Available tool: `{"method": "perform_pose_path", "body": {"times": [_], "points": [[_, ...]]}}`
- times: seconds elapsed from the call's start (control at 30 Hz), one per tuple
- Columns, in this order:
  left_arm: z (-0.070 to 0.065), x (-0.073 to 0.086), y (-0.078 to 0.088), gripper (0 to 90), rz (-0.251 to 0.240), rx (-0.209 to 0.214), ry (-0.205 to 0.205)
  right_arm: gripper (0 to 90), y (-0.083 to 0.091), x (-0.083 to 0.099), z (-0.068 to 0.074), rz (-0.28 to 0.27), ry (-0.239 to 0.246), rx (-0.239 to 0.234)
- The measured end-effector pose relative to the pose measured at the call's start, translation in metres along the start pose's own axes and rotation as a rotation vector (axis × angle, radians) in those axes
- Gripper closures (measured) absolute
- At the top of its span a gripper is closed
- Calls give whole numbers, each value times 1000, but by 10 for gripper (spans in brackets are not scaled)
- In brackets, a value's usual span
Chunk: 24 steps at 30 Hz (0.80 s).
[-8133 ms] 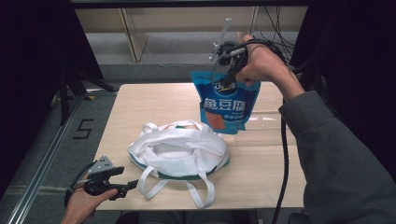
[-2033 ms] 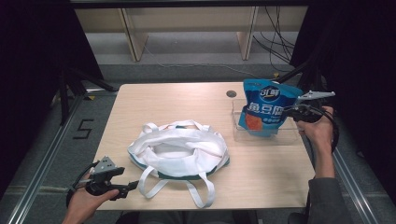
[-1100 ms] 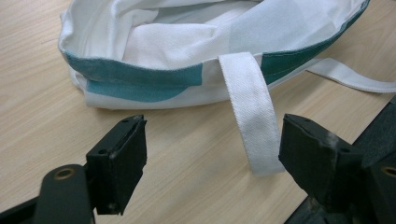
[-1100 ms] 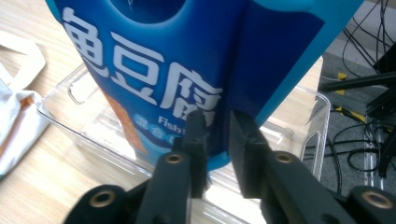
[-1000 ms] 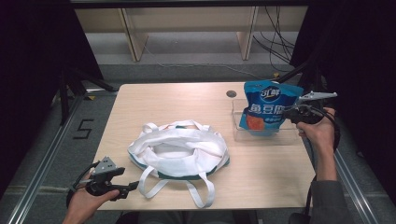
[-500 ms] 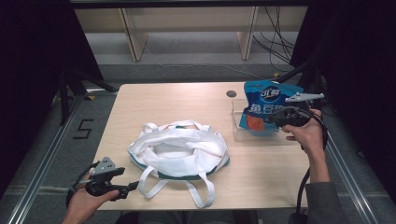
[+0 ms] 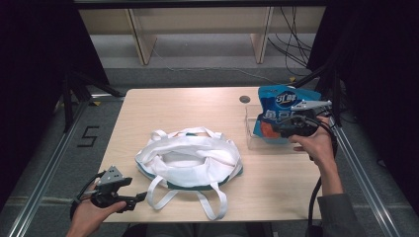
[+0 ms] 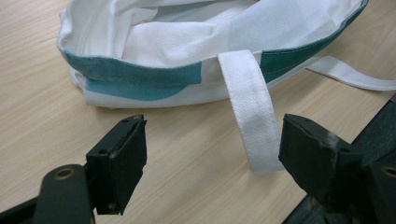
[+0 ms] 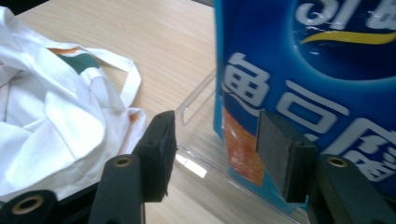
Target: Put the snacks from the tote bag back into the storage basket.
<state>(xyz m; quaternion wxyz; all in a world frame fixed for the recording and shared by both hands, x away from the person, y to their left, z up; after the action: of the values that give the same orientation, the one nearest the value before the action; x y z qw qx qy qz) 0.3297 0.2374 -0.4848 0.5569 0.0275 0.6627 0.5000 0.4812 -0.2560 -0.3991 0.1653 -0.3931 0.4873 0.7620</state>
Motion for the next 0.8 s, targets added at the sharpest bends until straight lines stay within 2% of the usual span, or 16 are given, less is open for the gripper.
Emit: {"method": "perform_pose_path", "body": {"times": [0.03, 0.07, 0.1, 0.23, 0.27, 0.3, 0.33, 0.4, 0.43, 0.5, 0.53, 0.6, 0.63, 0.7, 0.77, 0.8], "points": [[0, 0, 0, 225, 0, 1, 1, 469, 1, 1, 3, 20, 7, -11], [0, 0, 0, 226, 0, 1, -1, 464, -2, 1, 4, 5, 26, -15], [0, 0, 0, 226, 2, 1, -1, 462, -2, 2, 7, 18, 17, -24], [0, 0, 0, 226, 0, 1, 1, 445, -5, 3, 12, 17, 45, -29], [0, 0, 0, 226, 0, 1, 2, 444, -4, 4, 14, 36, 42, -35], [0, 0, 0, 226, 1, 1, 1, 442, -6, 5, 15, 14, 57, -39], [0, 0, 0, 226, 1, 1, 3, 439, -6, 6, 16, 37, 48, -41], [0, 0, 0, 226, -1, 0, 4, 434, -7, 9, 19, 37, 43, -46], [0, 0, -1, 226, -13, 0, 9, 430, -8, 10, 18, 32, 59, -43], [0, 0, -1, 226, -4, 7, 10, 425, -7, 13, 20, 36, 62, -47], [0, 0, -1, 226, -3, 7, 11, 422, -5, 14, 21, 53, 48, -52], [0, 0, -1, 226, 2, 8, 3, 418, -5, 14, 23, 24, 42, -57], [0, 0, -1, 226, 2, 7, 3, 416, -4, 14, 25, 33, 55, -63], [0, 0, -1, 226, 0, 6, 8, 413, -4, 14, 30, 23, 44, -71], [0, 0, -1, 226, -3, 6, 14, 412, -4, 16, 36, 38, 50, -80], [0, 1, -1, 226, -2, 6, 11, 411, -5, 17, 36, 32, 67, -81]]}}
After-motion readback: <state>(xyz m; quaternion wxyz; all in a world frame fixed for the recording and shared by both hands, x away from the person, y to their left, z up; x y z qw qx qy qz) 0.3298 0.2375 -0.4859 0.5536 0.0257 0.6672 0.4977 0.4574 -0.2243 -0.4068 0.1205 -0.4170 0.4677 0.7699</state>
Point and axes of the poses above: each handheld gripper's, and its own axes: y roughly backward along the jaws, x roughly out of its underside, z roughly to its left, the point moved 5 cm from there along -y, roughly forward along the jaws, and after that the axes turned 13 degrees about -y, right-handed, at the moved point
